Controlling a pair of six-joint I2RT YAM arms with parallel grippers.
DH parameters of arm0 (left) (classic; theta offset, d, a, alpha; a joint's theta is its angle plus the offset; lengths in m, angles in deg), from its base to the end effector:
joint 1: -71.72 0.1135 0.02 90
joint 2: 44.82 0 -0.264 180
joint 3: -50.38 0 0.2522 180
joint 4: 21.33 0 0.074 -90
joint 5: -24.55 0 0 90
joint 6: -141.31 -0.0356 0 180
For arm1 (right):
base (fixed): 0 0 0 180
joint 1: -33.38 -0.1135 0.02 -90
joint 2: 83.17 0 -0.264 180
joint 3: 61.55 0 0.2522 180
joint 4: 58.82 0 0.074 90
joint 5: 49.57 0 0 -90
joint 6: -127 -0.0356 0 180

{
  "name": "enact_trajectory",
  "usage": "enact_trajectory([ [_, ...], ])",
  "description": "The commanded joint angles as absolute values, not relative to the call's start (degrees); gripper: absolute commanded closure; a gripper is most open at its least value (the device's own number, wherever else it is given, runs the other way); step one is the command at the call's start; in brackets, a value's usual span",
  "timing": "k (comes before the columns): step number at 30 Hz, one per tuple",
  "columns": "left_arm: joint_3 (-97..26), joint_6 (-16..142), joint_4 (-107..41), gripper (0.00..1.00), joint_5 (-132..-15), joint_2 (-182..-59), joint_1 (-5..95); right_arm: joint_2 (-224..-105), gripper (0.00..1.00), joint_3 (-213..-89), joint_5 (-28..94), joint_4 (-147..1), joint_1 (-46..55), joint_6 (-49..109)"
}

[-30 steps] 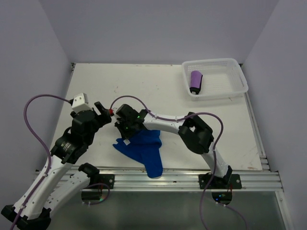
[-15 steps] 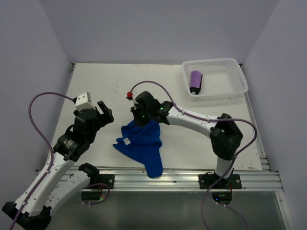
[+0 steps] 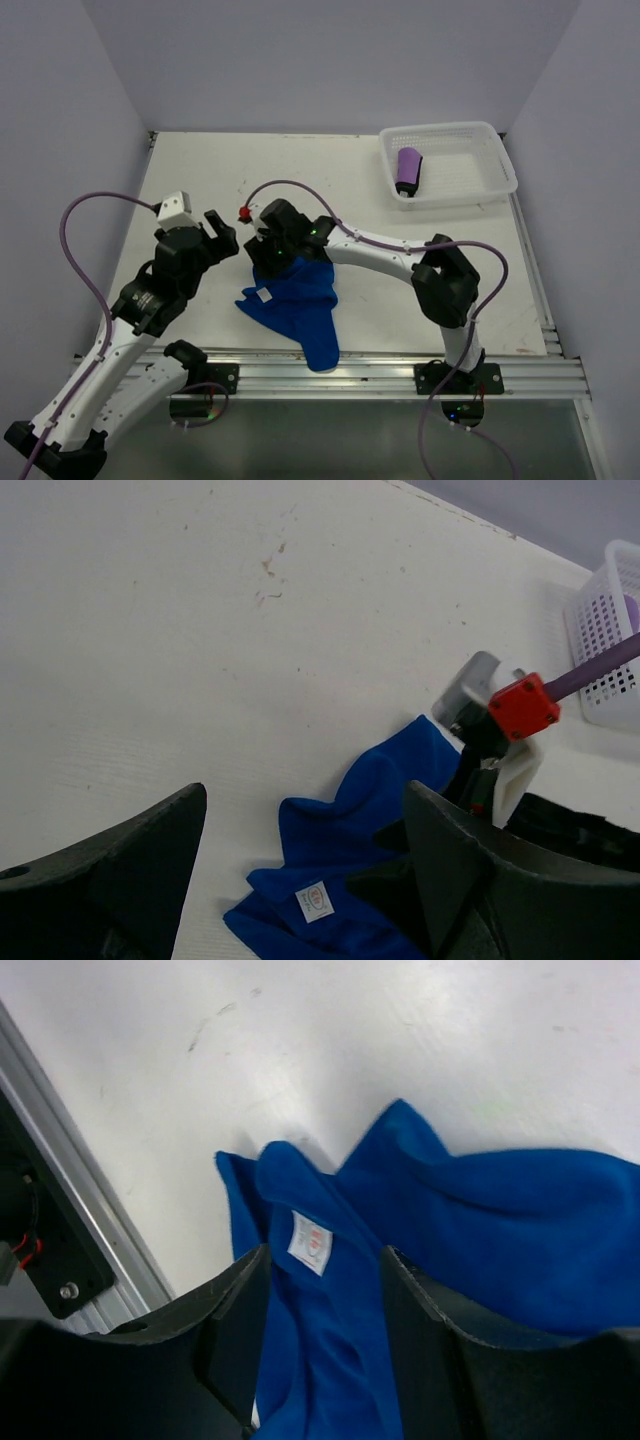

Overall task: Roll the towels
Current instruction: Flatten the towel

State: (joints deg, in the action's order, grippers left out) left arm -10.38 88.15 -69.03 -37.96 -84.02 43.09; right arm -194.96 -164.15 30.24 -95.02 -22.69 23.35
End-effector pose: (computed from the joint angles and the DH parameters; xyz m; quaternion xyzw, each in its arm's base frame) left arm 0.1349 -0.0549 0.3265 -0.1844 0.8133 -0.1082 0.5412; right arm 0.2423 0.3715 0.2407 -0.3648 0.8469 0.2835 0.2632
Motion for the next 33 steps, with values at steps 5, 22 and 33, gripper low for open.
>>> enact_trajectory([
  [5, -11.1, 86.2, -67.9, 0.17, -34.8, -81.7, 43.3, -200.1, 0.44, -170.0, 25.1, -93.3, -26.5, 30.3],
  [22, -9.9, 85.3, -67.9, 0.15, -34.3, -81.6, 43.3, -210.6, 0.40, -178.7, 21.9, -97.7, -28.6, 35.0],
  [33, -9.6, 85.1, -67.6, 0.14, -34.5, -82.0, 43.3, -211.5, 0.74, -178.2, 30.0, -99.9, -28.6, 36.6],
])
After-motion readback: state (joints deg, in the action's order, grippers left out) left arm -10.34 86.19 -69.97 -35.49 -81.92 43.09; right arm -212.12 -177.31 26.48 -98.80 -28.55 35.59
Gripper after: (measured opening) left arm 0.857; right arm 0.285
